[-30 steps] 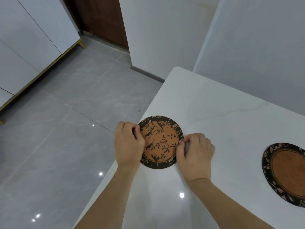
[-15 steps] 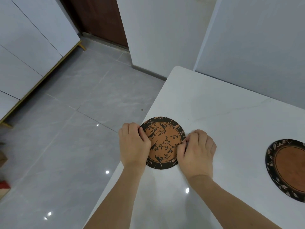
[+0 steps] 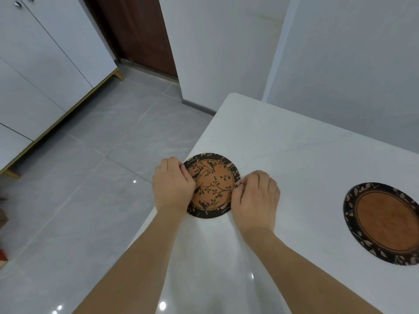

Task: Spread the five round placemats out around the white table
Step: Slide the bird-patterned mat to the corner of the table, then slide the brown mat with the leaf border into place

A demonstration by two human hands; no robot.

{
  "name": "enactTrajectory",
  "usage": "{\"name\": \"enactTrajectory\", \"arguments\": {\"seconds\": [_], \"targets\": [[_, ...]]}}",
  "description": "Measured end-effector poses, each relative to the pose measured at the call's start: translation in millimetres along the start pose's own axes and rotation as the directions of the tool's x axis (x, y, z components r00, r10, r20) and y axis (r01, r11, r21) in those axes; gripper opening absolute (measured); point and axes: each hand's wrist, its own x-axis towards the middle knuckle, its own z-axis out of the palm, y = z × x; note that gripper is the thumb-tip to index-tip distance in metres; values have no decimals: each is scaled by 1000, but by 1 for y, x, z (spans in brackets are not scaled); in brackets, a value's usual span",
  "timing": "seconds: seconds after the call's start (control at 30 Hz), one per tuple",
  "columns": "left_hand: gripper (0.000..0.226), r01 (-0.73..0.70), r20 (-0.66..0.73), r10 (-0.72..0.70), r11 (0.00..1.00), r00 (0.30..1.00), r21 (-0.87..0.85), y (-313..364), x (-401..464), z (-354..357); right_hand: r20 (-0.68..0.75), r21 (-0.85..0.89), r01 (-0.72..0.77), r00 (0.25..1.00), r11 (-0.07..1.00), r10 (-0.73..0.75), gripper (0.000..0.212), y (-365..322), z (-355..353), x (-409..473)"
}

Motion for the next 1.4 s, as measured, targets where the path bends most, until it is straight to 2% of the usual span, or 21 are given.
{"name": "enactTrajectory", "arguments": {"seconds": [0.1,0.17,0.27,0.37,0.47,0.57,0.63,0.8,1.2,1.4], "targets": [[17,-8,64,-13,951,998,308,14,6,-14,-38,99,2,999,995,2,12,21,-26,-13],[27,4,33,-19,916,999,401,25,9,-19,-69,93,-2,998,996,8,14,45,-46,-16],[24,-112,-20,126,933,992,343,77,-17,-13,-142,-6,-20,990,1000,19,16,100,-93,-13],[21,-260,129,242,954,962,149,146,-63,8,-179,-78,-185,969,980,169,16,155,-131,-6],[21,-305,287,296,952,911,-16,211,-112,35,-192,-130,-295,944,946,268,23,206,-156,-4],[30,-354,372,336,935,865,-21,262,-150,60,-120,-247,-236,970,940,212,27,253,-173,-2],[35,-361,351,335,933,875,9,282,-166,72,-70,-316,-170,985,933,155,31,278,-177,-1],[44,-341,214,316,936,924,90,286,-184,97,-113,-265,-160,984,951,135,36,305,-166,-2],[47,-263,158,241,956,957,133,288,-185,100,-104,-164,-99,991,982,82,26,315,-164,-2],[39,-289,174,275,955,946,61,289,-185,98,-64,63,-129,989,990,133,21,322,-168,-1]]}}
